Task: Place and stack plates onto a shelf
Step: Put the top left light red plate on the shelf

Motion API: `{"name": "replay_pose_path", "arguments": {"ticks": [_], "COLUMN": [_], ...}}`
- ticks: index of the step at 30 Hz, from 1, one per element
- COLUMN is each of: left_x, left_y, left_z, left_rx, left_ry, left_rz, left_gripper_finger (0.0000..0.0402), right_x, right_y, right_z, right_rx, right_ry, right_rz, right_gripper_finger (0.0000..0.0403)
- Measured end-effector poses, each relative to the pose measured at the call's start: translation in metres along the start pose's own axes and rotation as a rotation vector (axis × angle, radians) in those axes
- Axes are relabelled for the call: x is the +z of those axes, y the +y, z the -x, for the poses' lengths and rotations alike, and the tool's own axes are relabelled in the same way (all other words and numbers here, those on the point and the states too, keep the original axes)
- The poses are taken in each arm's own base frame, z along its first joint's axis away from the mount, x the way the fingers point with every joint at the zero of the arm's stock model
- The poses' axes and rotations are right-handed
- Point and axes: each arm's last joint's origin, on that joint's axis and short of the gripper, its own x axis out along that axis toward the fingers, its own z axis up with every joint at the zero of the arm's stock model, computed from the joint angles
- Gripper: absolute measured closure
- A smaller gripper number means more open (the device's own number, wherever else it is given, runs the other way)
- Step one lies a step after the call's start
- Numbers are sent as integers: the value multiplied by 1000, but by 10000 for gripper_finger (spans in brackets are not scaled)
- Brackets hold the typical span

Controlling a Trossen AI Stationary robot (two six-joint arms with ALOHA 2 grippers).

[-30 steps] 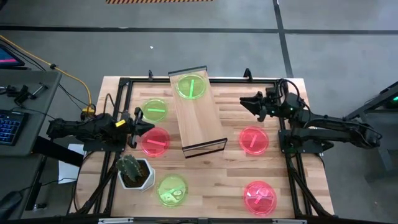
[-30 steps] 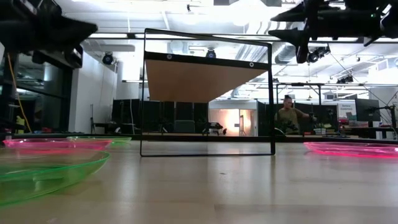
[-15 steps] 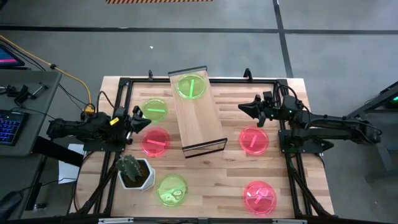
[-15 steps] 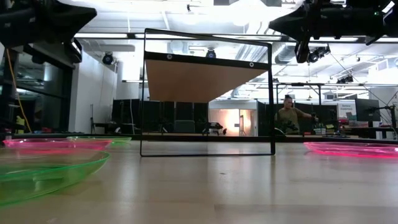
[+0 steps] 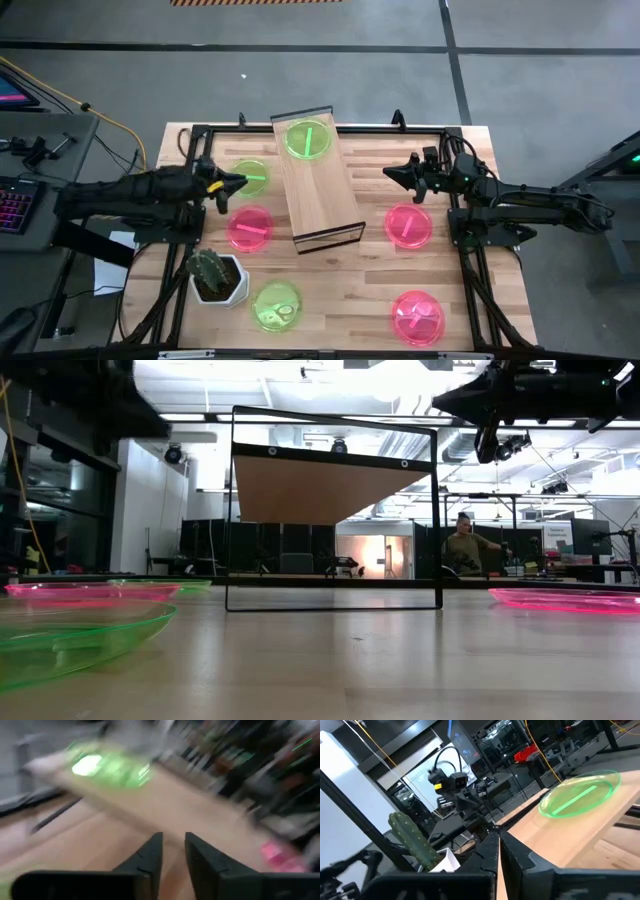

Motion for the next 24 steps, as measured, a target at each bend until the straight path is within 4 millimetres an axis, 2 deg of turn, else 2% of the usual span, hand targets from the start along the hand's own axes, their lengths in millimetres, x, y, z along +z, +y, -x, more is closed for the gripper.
{"name": "replay_pose_path", "arguments": {"ticks": [4,7,11,20,24], "left_x": [0,-11,-26,-39,-47], "left_y": [7,12,18,39,46], "left_z": [-4,-13,-30,-75,-93], "left_rx": [150,148,121,299,328], "left_ry": [273,471,652,832,897], "left_rz": [-5,34,54,174,148], "left_gripper_finger": [275,251,227,201,201], "right_x": [-3,-6,-8,-10,-11], "right_y": [-2,-4,-6,-7,-7], "right_z": [0,0,0,1,1], "right_rx": [-22,-43,-59,-68,-74], "right_ry": [33,63,86,99,110], "right_rz": [-5,-12,-18,-18,-20], "right_gripper_finger": [402,402,402,403,403]}}
